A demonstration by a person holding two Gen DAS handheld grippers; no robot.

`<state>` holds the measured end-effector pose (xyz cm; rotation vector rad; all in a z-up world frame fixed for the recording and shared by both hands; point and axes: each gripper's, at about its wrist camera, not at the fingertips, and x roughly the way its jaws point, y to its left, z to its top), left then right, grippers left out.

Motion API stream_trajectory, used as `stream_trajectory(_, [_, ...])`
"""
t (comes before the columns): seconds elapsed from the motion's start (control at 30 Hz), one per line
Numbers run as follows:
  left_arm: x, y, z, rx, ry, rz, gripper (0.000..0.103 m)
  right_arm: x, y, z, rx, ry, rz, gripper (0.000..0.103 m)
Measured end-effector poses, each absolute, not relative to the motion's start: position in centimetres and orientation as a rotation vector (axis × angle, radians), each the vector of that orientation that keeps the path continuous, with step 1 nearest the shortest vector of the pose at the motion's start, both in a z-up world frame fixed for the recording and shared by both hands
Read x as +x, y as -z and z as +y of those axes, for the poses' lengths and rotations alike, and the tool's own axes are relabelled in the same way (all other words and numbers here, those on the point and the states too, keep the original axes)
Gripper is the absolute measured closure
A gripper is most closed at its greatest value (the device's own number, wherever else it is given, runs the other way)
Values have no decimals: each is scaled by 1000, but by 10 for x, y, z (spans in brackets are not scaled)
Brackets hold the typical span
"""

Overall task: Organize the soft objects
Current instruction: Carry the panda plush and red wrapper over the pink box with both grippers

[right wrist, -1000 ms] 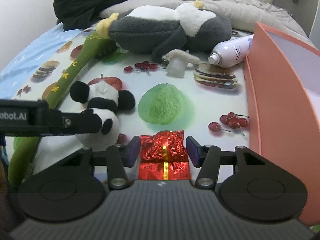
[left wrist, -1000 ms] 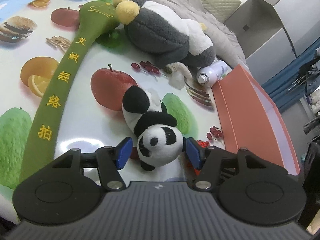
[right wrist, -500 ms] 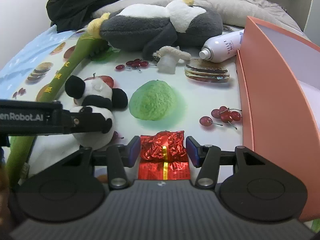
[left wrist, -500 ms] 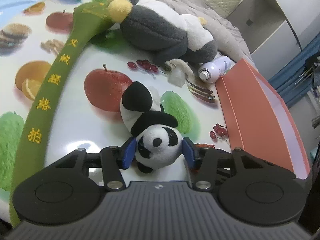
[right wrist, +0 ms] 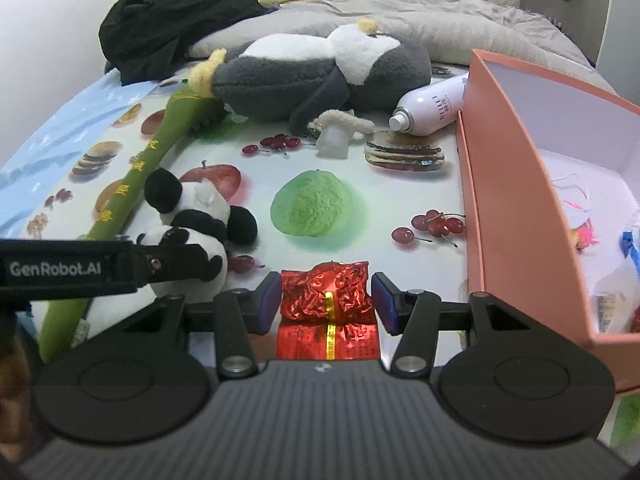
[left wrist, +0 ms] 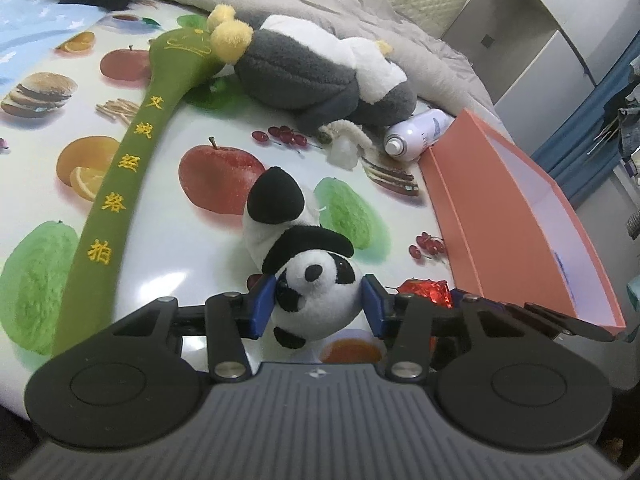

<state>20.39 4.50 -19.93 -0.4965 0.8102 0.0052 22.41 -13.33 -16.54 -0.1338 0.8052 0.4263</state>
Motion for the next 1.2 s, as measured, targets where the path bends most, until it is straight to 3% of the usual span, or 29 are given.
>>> stream_trajectory(0.53, [192,128,33,-455,66,776,51,211,89,-154,-52,-402,727,50])
stream_trajectory(1.2, [261,-5,-42,-334,273,648,51,248,-30,-228,47,-265,519,50])
